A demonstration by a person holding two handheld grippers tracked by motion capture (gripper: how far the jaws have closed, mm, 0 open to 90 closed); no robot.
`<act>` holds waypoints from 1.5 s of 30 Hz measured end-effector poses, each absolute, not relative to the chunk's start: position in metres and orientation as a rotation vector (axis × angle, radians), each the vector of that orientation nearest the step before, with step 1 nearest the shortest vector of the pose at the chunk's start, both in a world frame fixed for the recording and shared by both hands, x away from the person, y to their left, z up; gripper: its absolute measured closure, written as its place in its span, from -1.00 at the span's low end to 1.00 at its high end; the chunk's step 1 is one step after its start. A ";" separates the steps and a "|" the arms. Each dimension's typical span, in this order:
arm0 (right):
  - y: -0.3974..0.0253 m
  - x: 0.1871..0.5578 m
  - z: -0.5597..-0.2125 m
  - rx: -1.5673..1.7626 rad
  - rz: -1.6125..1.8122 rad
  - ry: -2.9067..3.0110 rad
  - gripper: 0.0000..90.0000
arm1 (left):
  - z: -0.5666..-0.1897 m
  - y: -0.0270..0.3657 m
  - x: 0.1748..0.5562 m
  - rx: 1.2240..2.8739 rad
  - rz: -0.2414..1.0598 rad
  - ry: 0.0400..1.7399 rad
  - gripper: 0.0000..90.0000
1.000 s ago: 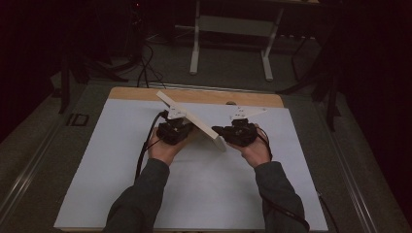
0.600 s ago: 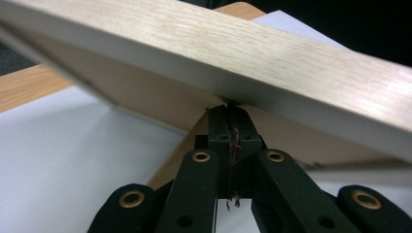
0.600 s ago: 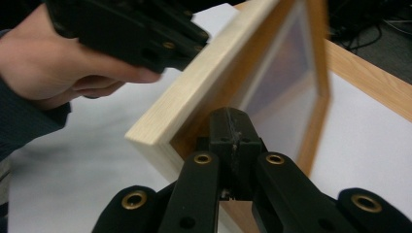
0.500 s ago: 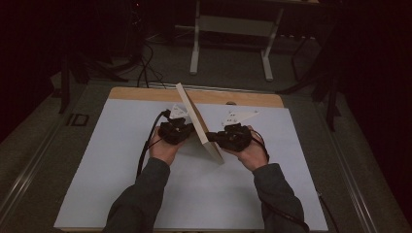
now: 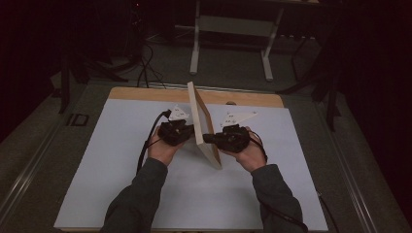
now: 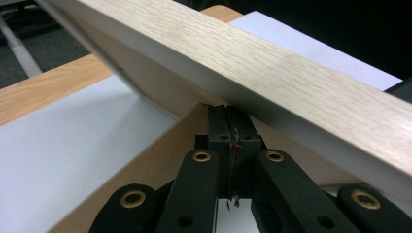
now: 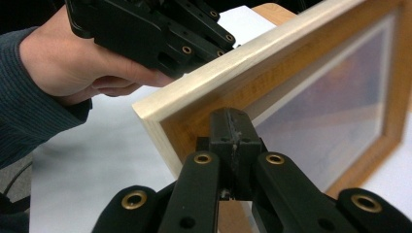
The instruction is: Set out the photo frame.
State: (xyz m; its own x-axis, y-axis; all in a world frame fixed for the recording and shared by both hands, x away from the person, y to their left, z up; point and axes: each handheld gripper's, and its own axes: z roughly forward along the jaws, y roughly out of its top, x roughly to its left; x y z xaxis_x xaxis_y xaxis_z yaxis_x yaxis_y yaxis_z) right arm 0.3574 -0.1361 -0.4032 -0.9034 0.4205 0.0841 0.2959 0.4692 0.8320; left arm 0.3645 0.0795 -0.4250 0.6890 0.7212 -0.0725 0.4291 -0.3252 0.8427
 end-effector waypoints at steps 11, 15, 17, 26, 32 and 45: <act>-0.137 0.356 -0.404 0.624 1.424 2.570 1.00 | -0.426 0.075 0.362 1.990 0.360 0.790 1.00; -0.137 0.355 -0.404 0.628 1.425 2.565 1.00 | -0.427 0.076 0.363 1.986 0.326 0.769 1.00; -0.137 0.356 -0.403 0.629 1.424 2.563 1.00 | -0.427 0.076 0.363 1.986 0.318 0.762 1.00; -0.137 0.356 -0.406 0.633 1.389 2.549 0.96 | -0.425 0.080 0.362 1.993 0.321 0.778 0.88; -0.143 0.357 -0.409 0.661 1.363 2.539 0.86 | -0.420 0.089 0.361 1.962 0.325 0.842 0.71; -0.159 0.360 -0.414 0.753 1.354 2.486 0.47 | -0.402 0.105 0.354 1.848 0.303 0.939 0.30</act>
State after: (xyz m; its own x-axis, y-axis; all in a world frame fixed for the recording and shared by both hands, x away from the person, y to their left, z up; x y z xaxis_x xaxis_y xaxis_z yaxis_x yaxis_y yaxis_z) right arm 0.3597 -0.1588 -0.4137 -0.8471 0.5285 0.0563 0.3339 0.4467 0.8300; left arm 0.3543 0.1052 -0.4018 0.6674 0.7184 -0.1962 0.4678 -0.1995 0.8610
